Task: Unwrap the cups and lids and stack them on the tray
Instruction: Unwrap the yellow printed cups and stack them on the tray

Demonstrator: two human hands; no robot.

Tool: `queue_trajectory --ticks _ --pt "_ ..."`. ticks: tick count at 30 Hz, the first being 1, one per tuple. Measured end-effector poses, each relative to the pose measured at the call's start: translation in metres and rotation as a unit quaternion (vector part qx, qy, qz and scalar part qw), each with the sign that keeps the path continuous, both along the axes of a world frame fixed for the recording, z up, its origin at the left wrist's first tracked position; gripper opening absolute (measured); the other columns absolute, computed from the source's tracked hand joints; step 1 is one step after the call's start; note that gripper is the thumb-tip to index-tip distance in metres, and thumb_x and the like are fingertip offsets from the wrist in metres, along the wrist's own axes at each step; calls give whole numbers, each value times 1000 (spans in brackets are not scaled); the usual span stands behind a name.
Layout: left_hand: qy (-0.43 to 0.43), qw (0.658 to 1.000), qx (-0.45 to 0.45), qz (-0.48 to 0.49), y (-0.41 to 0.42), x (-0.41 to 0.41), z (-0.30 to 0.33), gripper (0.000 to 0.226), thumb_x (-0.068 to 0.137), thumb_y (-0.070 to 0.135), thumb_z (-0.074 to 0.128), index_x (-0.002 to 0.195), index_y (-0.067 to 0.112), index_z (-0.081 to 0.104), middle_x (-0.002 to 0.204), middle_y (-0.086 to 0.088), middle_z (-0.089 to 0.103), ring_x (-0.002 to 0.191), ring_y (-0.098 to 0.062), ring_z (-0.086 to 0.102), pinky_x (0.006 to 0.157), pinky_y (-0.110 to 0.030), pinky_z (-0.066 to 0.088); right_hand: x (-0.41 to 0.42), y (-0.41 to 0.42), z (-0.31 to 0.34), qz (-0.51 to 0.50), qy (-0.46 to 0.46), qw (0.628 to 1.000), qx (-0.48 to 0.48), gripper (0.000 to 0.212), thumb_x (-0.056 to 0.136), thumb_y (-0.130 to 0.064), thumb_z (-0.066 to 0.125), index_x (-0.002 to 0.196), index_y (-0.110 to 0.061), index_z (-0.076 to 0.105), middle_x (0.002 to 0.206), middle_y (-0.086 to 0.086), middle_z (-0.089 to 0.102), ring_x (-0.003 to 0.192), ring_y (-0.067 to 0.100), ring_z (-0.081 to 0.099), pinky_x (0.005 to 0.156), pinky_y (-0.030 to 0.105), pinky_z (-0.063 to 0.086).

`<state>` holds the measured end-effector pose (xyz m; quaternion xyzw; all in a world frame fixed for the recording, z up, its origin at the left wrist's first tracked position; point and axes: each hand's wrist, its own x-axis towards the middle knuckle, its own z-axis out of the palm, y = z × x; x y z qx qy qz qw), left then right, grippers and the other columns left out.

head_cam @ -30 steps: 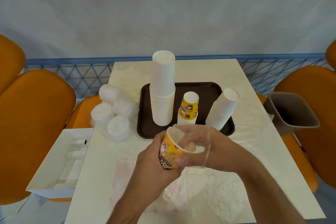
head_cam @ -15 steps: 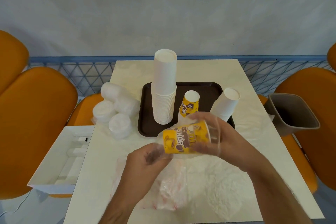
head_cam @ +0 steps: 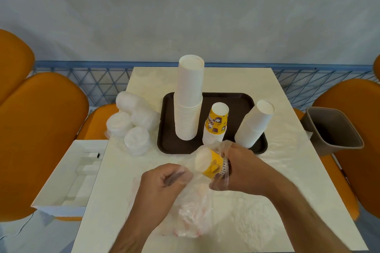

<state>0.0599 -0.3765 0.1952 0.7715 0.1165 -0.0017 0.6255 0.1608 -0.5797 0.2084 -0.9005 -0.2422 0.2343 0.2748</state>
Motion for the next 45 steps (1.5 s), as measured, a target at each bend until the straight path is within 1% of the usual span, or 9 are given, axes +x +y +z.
queue_trajectory --ticks 7,14,17,23,33,36,39,42,45 --pt "11 996 -10 83 14 0 -5 18 85 14 74 72 25 75 63 -10 62 57 -9 54 60 -12 45 28 -20 13 -11 77 995 57 55 66 -31 93 112 -39 63 100 -19 72 95 3 69 83 21 58" --pt "17 989 -64 132 27 2 -14 12 88 14 72 75 12 70 68 -21 58 62 -21 54 78 -45 49 64 -23 28 -156 -122 970 141 69 71 -27 90 122 -45 47 116 -13 55 105 4 56 80 14 45" --pt "34 986 -88 136 24 3 -18 15 90 9 66 76 11 71 64 -15 57 63 -22 54 76 -40 48 75 -5 33 -178 -123 940 262 79 82 -18 82 133 -49 31 112 -35 54 103 -5 62 78 12 53" --pt "43 977 -154 140 23 4 -21 19 91 14 68 73 11 67 64 -9 54 65 -25 53 73 -38 49 98 17 -4 -187 -132 947 224 58 89 -16 73 126 -44 37 123 -6 60 109 15 63 85 33 56" --pt "66 955 -245 154 26 8 -22 15 95 12 58 100 2 70 80 -10 63 84 -27 61 75 -39 48 92 11 -61 -209 -192 958 46 59 83 -24 74 134 -39 48 151 -10 37 135 25 37 104 47 37" --pt "66 952 -257 151 25 12 -21 16 95 13 57 101 7 71 85 -9 65 84 -23 63 75 -36 47 70 17 -50 -270 -255 921 117 51 83 -20 74 129 -30 54 144 -4 42 127 20 42 101 42 39" --pt "52 951 -264 151 23 18 -18 24 86 30 65 102 14 73 93 -9 69 92 -25 64 79 -40 47 30 30 -36 -316 -130 900 270 32 89 -14 71 115 -27 59 113 -6 60 99 12 58 85 32 50" --pt "43 955 -256 145 18 23 -15 36 71 54 65 100 35 75 106 -3 71 102 -23 65 85 -42 46 -9 43 -26 -308 178 874 332 18 93 -27 70 110 -25 64 98 -2 67 87 15 63 73 33 49" --pt "51 950 -265 159 11 29 -10 19 89 44 57 93 36 74 114 -8 69 92 -15 68 81 -40 47 -31 53 -31 -275 425 786 354 50 83 -53 70 119 -18 66 110 5 71 96 22 68 78 37 51"
